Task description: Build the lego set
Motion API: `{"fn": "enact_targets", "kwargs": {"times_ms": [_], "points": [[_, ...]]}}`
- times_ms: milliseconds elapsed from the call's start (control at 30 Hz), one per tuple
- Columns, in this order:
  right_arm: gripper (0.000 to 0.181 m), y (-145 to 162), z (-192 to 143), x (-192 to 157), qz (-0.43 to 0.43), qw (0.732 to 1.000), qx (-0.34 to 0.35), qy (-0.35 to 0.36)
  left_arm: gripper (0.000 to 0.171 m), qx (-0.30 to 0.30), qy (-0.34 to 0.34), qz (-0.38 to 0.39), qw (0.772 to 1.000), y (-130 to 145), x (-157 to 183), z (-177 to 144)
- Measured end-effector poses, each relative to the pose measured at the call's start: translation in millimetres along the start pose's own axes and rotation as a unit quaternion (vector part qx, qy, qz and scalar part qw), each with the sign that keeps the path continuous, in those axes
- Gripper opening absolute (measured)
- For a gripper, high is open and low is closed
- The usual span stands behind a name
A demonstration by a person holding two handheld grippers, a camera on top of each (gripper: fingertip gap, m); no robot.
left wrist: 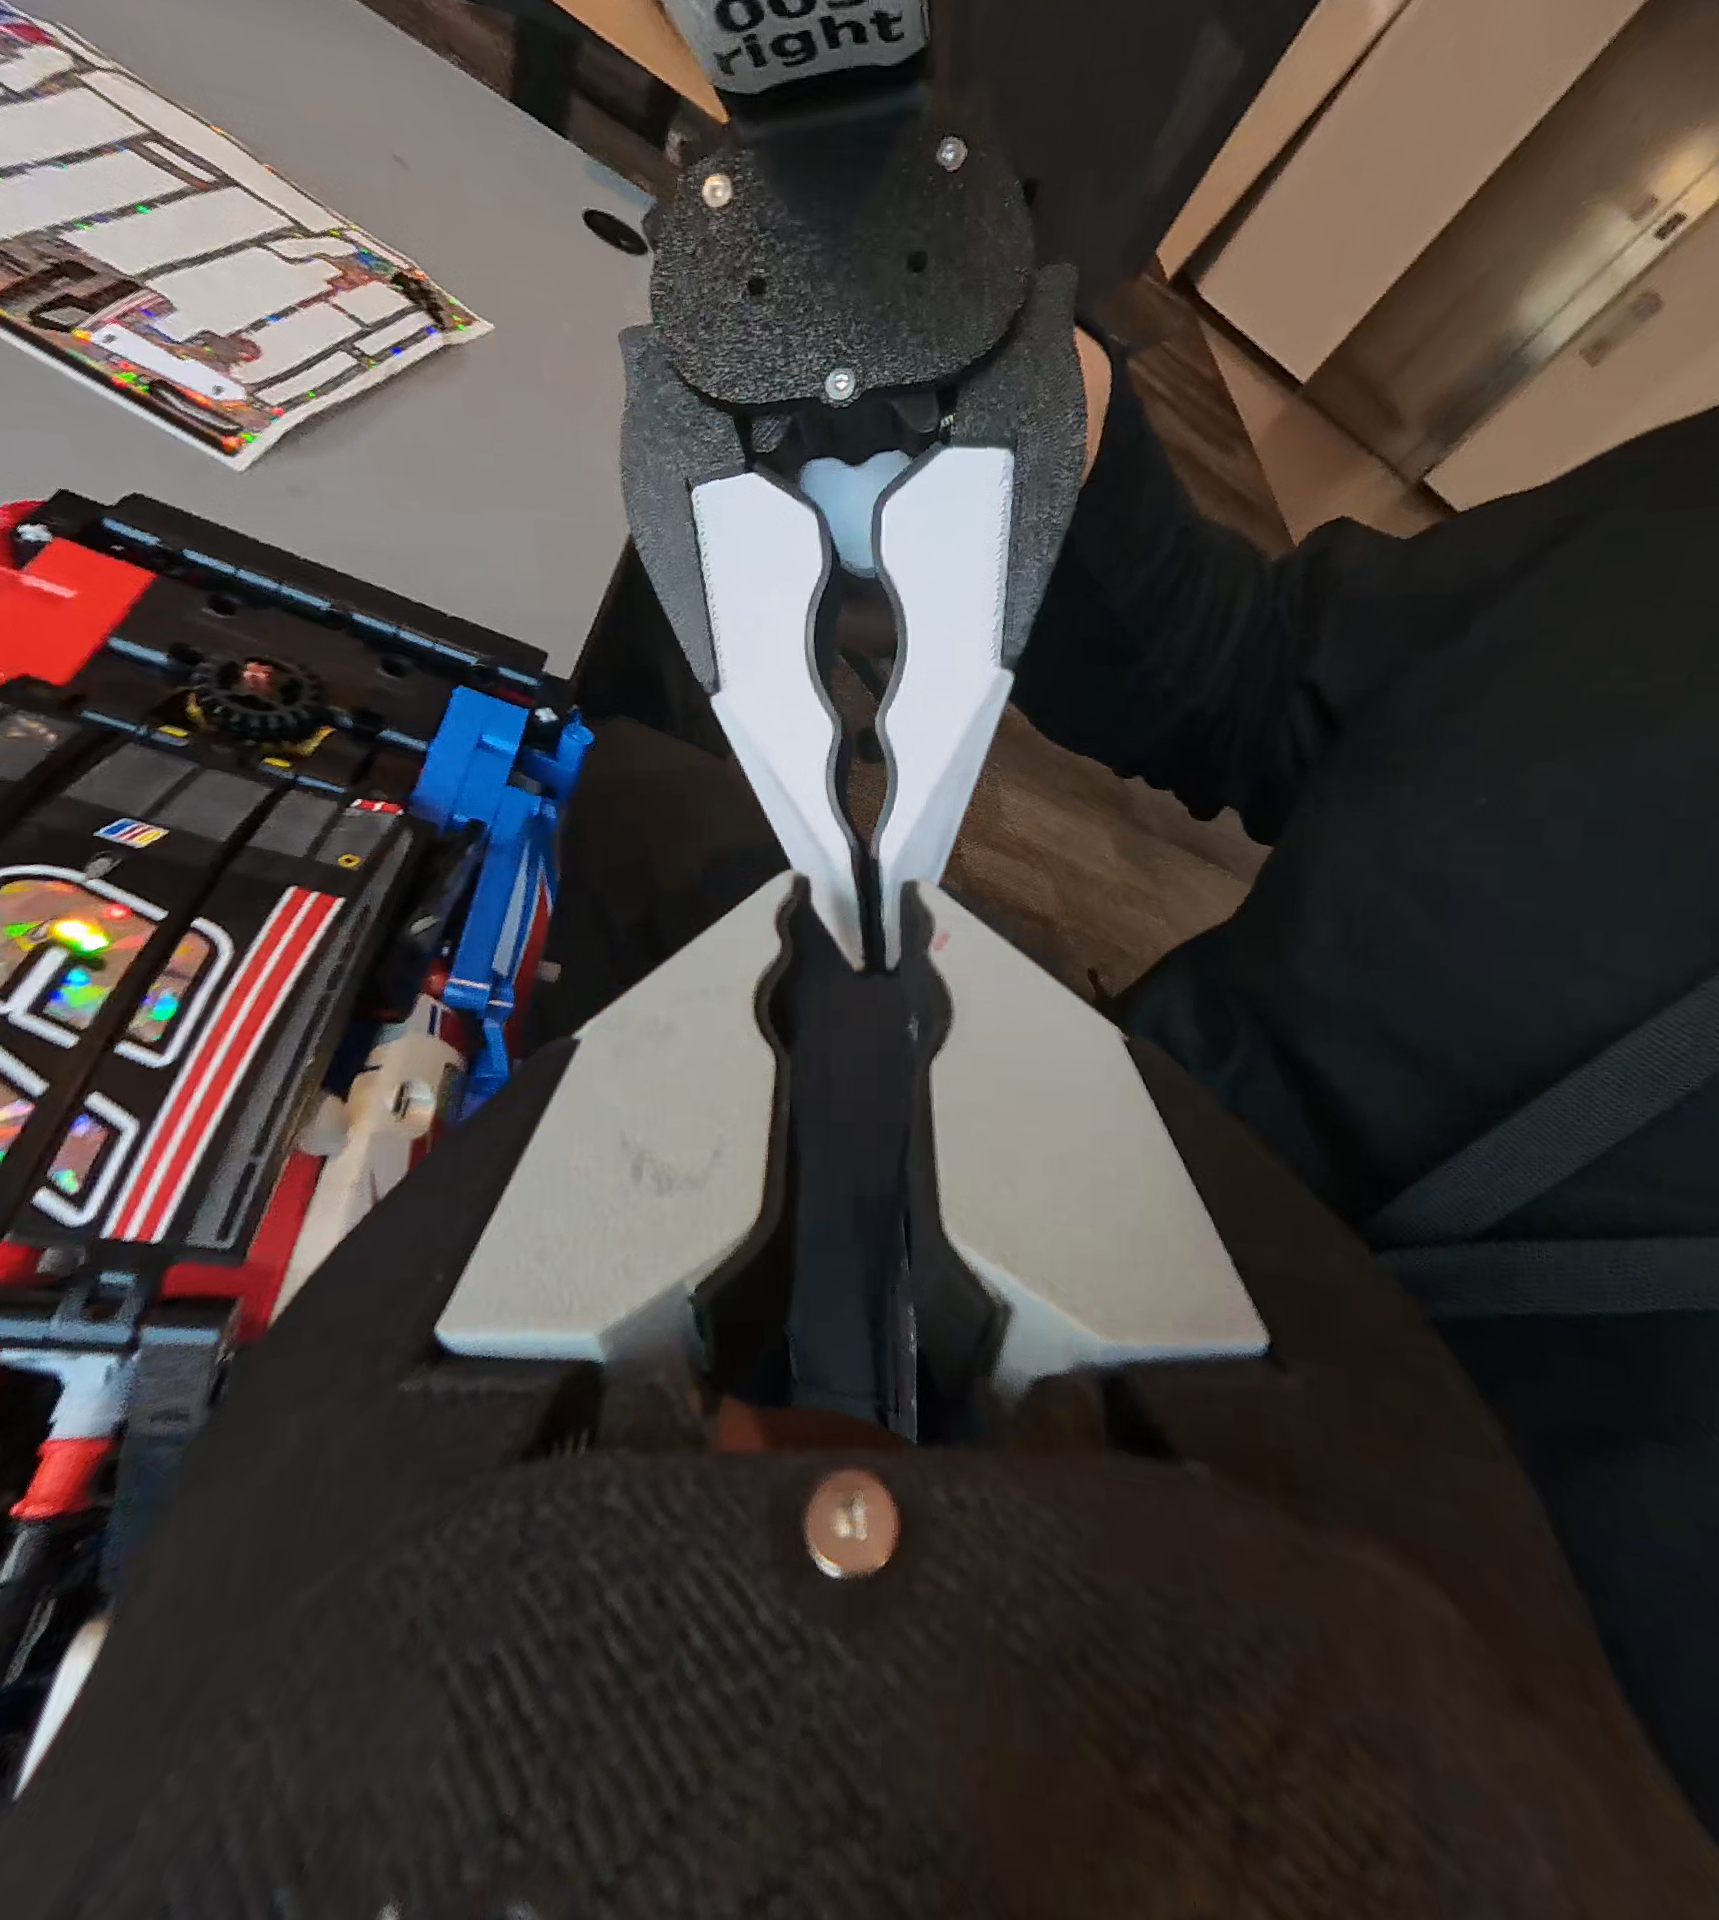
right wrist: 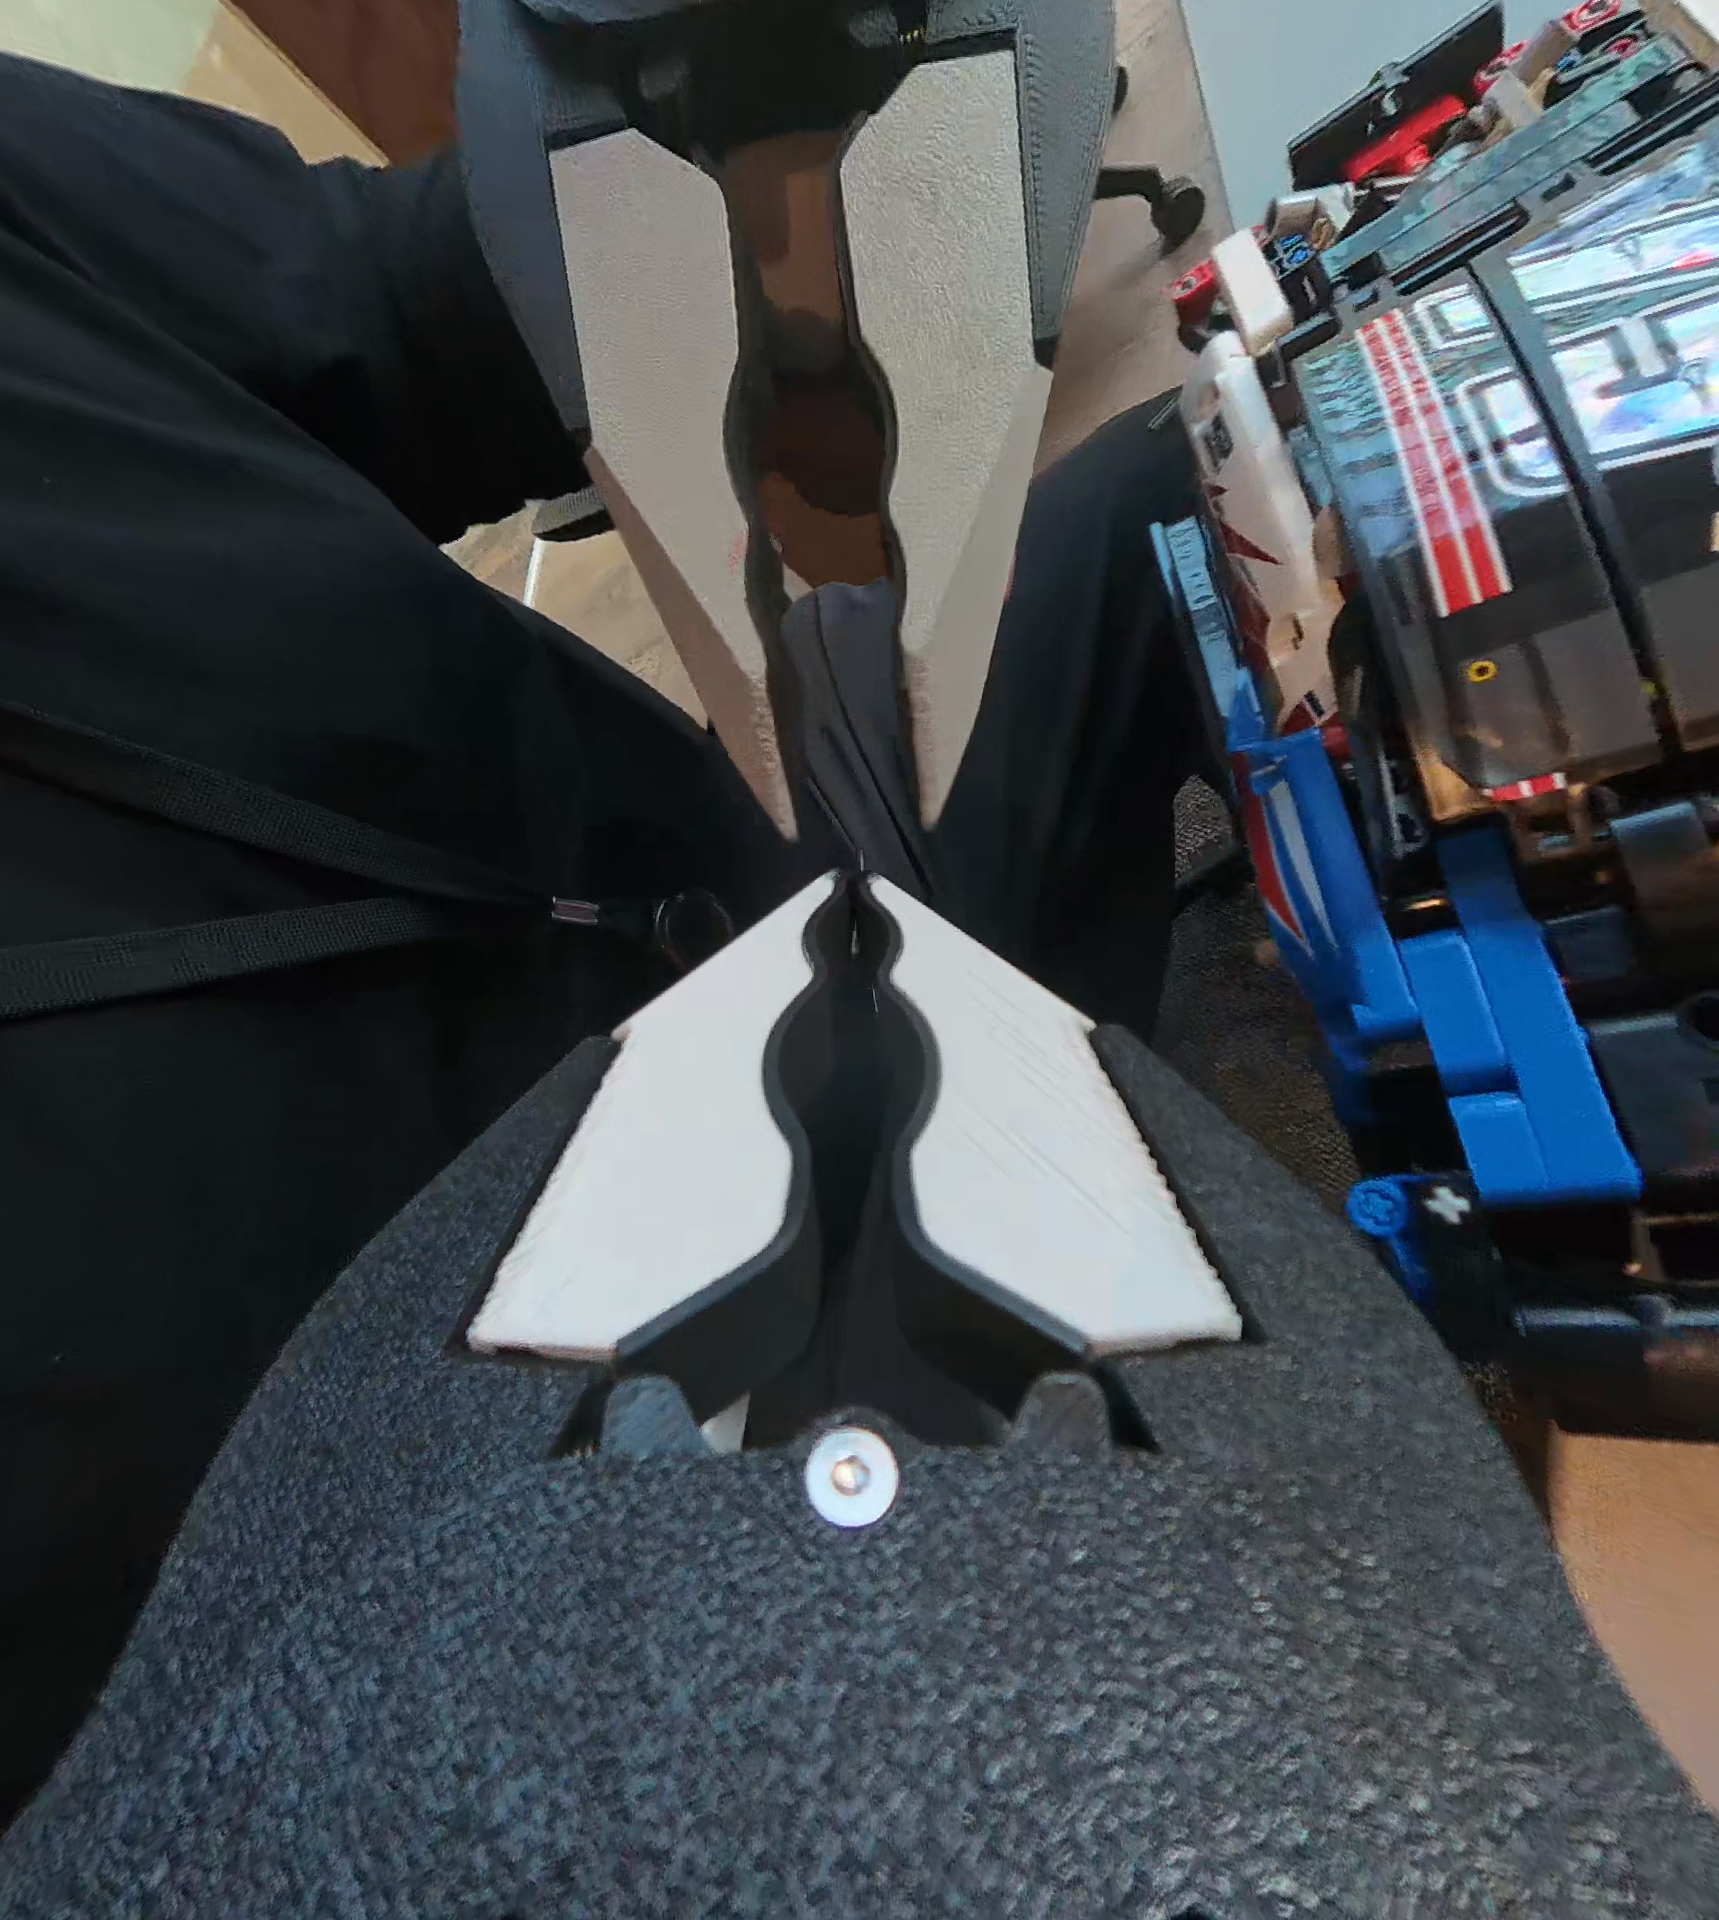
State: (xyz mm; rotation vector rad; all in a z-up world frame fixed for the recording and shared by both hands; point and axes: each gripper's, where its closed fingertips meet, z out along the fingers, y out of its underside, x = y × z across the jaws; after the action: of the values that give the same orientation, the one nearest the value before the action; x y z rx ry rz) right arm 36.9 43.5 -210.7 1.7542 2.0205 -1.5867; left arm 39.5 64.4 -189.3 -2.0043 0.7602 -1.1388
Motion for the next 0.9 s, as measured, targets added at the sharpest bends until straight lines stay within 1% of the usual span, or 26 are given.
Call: {"fn": "enact_targets", "kwargs": {"times_ms": [167,233,300,333,400,467,500,533,567,600,667,700,767,900], "points": [[0.0,3,7,-10,-0.007,1.0,-0.018,0.009,0.004,-0.014,-0.008,0.019,1.0,4,7,4],[0.0,4,7,-11,-0.006,1.0,-0.019,0.014,0.0,-0.008,-0.008,0.021,1.0,5,10,3],[0.0,4,7,-11,-0.002,1.0,-0.012,0.021,0.0,0.002,-0.025,0.033,0.999,5,11,0],[0.0,3,6,-11,0.001,1.0,-0.004,0.024,0.0,0.019,-0.037,0.042,0.998,1,10,-3],[0.003,-1,2,-11,0.009,0.999,0.023,0.029,0.0,0.079,-0.057,0.048,0.994,-10,12,-14],[0.014,-5,-3,-10,0.013,0.998,0.059,0.035,0.0,0.141,-0.07,0.047,0.986,-18,16,-26],[0.022,-6,-7,-8,0.01,0.995,0.083,0.048,0.0,0.181,-0.079,0.055,0.979,-22,18,-33],[0.026,-9,-13,-2,0.006,0.991,0.112,0.066,0.0,0.219,-0.089,0.062,0.97,-25,19,-41],[0.026,-11,-19,2,0.007,0.986,0.148,0.078,0.0,0.255,-0.099,0.062,0.96,-26,19,-48],[0.025,-15,-27,2,0.015,0.978,0.193,0.074,0.0,0.294,-0.103,0.051,0.949,-27,19,-54],[0.022,-24,-39,-7,0.03,0.955,0.292,0.025,0.0,0.368,-0.085,0.016,0.926,-24,23,-61],[0.02,-27,-43,-13,0.034,0.943,0.33,-0.001,0.0,0.389,-0.087,0.006,0.917,-21,22,-62],[0.021,-27,-44,-23,0.03,0.93,0.366,-0.028,0.0,0.412,-0.089,0.003,0.907,-15,25,-61],[0.019,-27,-30,-34,-0.011,0.926,0.378,-0.006,0.0,0.45,-0.075,0.0,0.89,-13,37,-59]]}}
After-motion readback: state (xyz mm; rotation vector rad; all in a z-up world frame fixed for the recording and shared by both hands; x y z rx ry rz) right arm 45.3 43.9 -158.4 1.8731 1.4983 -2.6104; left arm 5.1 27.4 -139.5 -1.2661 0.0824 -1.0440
